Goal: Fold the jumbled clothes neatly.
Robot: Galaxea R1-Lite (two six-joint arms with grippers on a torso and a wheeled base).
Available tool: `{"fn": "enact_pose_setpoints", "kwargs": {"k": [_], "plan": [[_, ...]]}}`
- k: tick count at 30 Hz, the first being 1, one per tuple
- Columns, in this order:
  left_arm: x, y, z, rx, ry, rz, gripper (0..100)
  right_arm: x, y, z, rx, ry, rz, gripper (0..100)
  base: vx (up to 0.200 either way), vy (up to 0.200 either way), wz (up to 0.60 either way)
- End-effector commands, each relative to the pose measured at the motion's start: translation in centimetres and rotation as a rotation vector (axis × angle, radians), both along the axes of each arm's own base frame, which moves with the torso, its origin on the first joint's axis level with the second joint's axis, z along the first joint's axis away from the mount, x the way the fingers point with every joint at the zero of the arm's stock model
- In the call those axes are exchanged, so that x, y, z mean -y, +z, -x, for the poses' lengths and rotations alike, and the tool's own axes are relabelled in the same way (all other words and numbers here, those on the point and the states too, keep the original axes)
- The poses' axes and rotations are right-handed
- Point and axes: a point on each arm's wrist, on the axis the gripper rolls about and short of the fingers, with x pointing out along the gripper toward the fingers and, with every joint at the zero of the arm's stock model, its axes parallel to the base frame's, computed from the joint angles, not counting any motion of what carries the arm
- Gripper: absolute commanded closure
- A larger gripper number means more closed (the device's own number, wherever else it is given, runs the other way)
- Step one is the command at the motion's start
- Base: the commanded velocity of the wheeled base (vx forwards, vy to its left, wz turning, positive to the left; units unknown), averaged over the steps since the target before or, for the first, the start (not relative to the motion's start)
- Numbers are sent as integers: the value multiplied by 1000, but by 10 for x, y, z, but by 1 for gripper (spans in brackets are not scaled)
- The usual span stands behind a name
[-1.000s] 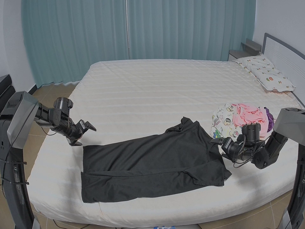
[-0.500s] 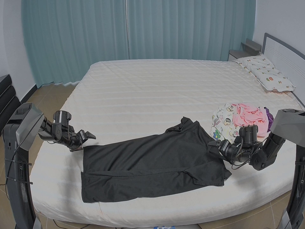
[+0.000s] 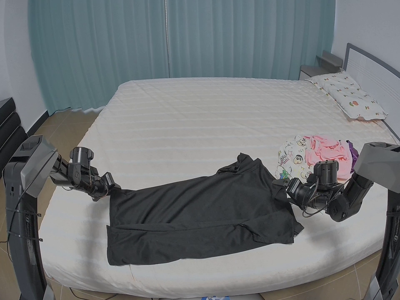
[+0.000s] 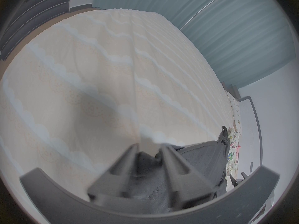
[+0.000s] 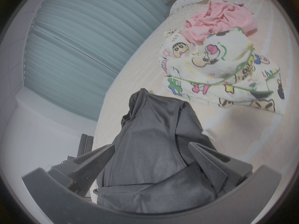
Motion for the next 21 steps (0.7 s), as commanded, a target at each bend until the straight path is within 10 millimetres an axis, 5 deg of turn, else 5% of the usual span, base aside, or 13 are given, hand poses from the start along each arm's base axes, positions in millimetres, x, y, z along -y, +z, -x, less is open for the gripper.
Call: {"fn": "enact_pose_setpoints", "kwargs": {"k": [1, 4, 12, 21], "plan": [[-1, 4, 3, 0, 5, 1, 100, -3, 11, -14, 63, 11, 6, 0, 0, 0, 0], [-1, 6, 7, -6, 9, 5, 100, -4, 13, -41, 133, 21, 36, 0, 0, 0, 0], [-1, 14, 10, -13, 42, 40, 100, -10, -24, -99, 129, 131, 243, 0, 0, 0, 0], [0, 12, 14, -29, 43, 44, 100, -21, -50, -132, 144, 159, 299, 0, 0, 0, 0]]}}
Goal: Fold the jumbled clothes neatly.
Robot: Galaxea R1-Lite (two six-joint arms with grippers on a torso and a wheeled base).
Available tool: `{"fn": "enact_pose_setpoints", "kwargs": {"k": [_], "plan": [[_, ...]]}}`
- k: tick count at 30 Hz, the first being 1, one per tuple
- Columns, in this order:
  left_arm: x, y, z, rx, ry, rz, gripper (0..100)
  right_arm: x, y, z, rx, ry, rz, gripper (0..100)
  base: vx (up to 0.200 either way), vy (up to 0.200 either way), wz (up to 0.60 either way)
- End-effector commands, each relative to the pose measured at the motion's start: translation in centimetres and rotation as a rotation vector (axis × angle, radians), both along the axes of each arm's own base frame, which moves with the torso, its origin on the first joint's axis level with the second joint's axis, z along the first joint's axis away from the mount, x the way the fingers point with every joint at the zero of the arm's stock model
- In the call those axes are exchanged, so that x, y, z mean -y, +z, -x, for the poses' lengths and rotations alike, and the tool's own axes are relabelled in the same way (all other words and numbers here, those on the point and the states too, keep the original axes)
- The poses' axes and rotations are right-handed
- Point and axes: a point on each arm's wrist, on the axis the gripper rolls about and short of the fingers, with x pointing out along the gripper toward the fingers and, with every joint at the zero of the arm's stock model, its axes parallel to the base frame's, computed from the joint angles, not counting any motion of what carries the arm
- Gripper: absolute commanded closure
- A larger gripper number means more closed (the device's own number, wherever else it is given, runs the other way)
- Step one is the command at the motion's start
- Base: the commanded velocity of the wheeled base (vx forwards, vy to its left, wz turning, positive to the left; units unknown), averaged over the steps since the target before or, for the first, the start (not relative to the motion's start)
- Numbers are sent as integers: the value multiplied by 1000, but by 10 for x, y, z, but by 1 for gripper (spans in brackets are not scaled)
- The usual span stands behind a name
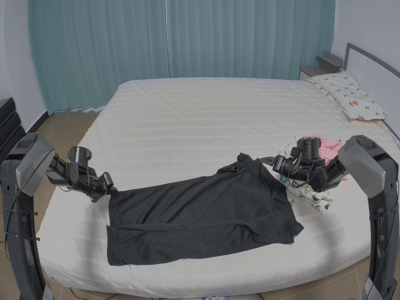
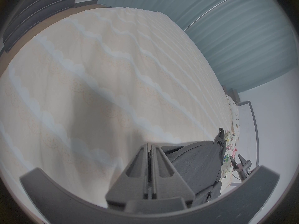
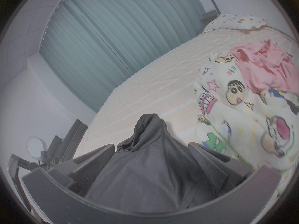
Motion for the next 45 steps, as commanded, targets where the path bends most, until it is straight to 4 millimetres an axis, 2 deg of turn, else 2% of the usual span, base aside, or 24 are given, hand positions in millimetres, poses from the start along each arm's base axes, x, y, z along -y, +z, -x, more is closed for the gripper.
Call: {"fn": "enact_pose_setpoints", "kwargs": {"k": [1, 2, 5, 8, 9, 11, 21, 22, 28, 37, 38, 41, 45], "plan": [[0, 3, 3, -4, 5, 6, 100, -7, -51, -18, -49, 21, 49, 0, 0, 0, 0], [0, 1, 5, -12, 5, 7, 100, -10, -46, -31, -5, 29, 57, 0, 0, 0, 0], [0, 4, 6, -9, 3, 9, 100, -12, -46, -42, -5, 28, 58, 0, 0, 0, 0], [0, 4, 6, -8, 1, 11, 100, -12, -46, -43, -6, 27, 59, 0, 0, 0, 0], [-1, 6, 8, -8, -9, 33, 100, -13, -41, -58, 36, -11, 65, 0, 0, 0, 0], [-2, 7, 9, -8, -3, 37, 100, -15, -37, -62, 53, -15, 60, 0, 0, 0, 0], [-2, 7, 9, -8, -3, 37, 100, -26, -50, -59, -5, 3, 57, 0, 0, 0, 0], [-2, 6, 9, -9, -3, 37, 100, -26, -52, -59, -2, 1, 57, 100, 0, 0, 0], [-2, 7, 9, -8, -4, 38, 100, -26, -48, -60, 15, -12, 31, 100, 0, 0, 0], [-3, 7, 9, -7, -1, 38, 100, -25, -26, -62, 65, -73, 22, 100, 0, 0, 0], [-2, 14, 9, 2, 14, 49, 100, -24, -19, -61, 67, -82, 11, 100, 0, 0, 0], [-2, 30, 8, 36, 58, 82, 100, -23, -14, -56, 54, -84, 14, 100, 0, 0, 0], [-3, 31, 7, 71, 87, 67, 100, -22, -15, -50, 29, -83, 25, 100, 0, 0, 0]]}}
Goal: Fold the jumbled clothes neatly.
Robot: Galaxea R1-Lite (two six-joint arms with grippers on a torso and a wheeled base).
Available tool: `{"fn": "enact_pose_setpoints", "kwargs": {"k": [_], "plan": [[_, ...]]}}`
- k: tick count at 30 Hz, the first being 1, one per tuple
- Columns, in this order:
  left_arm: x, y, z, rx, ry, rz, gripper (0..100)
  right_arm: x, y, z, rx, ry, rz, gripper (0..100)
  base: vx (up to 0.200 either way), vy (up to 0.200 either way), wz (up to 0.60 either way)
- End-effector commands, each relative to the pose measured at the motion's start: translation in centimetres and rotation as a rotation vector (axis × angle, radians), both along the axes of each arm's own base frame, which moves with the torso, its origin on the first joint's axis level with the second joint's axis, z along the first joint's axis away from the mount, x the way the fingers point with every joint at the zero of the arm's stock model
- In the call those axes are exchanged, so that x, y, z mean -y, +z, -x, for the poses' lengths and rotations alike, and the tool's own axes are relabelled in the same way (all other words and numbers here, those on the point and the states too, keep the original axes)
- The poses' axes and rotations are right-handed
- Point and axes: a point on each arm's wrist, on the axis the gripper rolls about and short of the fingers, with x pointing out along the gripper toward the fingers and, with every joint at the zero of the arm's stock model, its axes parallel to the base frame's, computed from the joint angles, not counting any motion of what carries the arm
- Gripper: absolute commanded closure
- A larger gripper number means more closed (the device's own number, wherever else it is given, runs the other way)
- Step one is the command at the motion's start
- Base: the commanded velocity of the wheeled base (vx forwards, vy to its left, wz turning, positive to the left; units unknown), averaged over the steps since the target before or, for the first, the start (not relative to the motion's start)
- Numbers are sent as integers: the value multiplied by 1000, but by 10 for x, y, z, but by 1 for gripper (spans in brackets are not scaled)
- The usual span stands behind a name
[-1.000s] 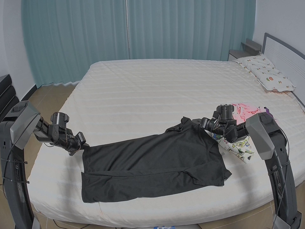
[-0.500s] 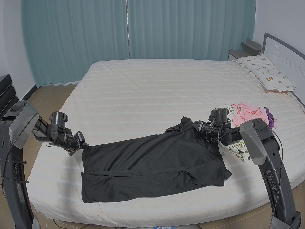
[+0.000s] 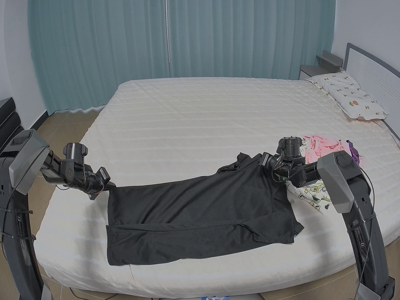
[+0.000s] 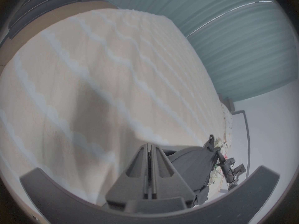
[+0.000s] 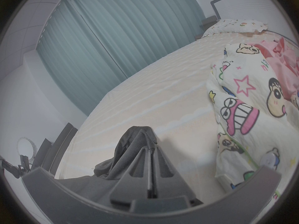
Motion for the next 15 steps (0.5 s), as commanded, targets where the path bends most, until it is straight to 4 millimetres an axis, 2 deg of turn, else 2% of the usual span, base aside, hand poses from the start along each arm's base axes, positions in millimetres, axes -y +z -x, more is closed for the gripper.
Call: {"fn": "enact_pose_setpoints", "kwargs": {"k": [1, 8, 11, 13, 15], "plan": [[-1, 8, 2, 29, 25, -17, 100, 1, 10, 6, -6, -1, 5, 100, 0, 0, 0], [-9, 9, 5, 24, 65, -45, 100, 10, 7, 12, 20, -50, 28, 100, 0, 0, 0], [-9, 8, 5, 25, 59, -50, 100, 14, 23, 17, 61, -57, 3, 100, 0, 0, 0], [-9, 8, 5, 25, 59, -50, 100, 14, 23, 17, 61, -57, 3, 100, 0, 0, 0], [-9, 7, 5, 25, 59, -50, 100, 21, 22, 28, 35, -58, 8, 100, 0, 0, 0]]}}
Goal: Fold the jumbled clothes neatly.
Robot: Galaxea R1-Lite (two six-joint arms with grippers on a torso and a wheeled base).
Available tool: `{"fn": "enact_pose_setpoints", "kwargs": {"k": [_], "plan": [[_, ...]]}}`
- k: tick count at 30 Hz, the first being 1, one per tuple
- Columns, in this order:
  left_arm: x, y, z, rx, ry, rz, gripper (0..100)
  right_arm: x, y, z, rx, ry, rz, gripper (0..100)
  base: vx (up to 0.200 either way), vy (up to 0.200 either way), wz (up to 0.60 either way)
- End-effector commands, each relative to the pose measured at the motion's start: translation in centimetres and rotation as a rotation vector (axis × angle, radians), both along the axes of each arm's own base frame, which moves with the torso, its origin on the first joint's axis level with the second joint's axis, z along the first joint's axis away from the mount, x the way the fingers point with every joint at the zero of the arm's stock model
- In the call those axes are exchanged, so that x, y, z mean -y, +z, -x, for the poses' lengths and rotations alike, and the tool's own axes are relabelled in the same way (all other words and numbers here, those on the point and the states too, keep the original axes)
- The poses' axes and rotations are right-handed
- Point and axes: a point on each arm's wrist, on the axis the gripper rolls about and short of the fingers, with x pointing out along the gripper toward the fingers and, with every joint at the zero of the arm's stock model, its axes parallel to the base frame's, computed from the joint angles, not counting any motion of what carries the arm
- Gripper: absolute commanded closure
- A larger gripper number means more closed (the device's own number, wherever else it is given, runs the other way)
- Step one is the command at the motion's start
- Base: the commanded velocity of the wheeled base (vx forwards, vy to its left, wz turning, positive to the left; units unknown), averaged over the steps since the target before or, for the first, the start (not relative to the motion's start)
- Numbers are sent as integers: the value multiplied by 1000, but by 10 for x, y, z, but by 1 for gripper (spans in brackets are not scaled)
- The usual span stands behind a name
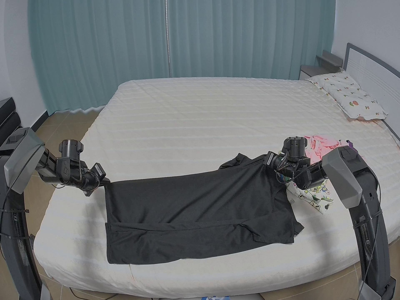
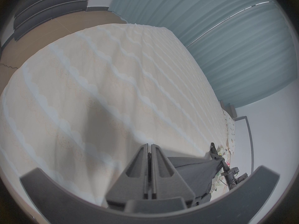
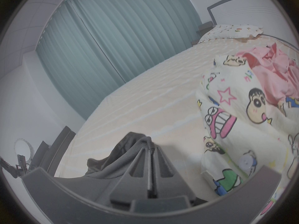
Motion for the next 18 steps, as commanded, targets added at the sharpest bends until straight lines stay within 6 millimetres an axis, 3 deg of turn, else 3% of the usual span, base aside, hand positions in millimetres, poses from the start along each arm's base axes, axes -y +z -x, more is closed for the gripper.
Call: {"fn": "enact_pose_setpoints", "kwargs": {"k": [1, 6, 18], "plan": [[-1, 1, 0, 4, 3, 1, 100, 9, 11, 14, -15, -1, -4, 100, 0, 0, 0], [-4, 8, 1, 19, 16, 3, 100, 17, 15, 15, -4, -8, -79, 100, 0, 0, 0], [-18, 20, 3, 50, 48, 1, 100, 0, 5, 20, 68, 33, -77, 100, 0, 0, 0]]}}
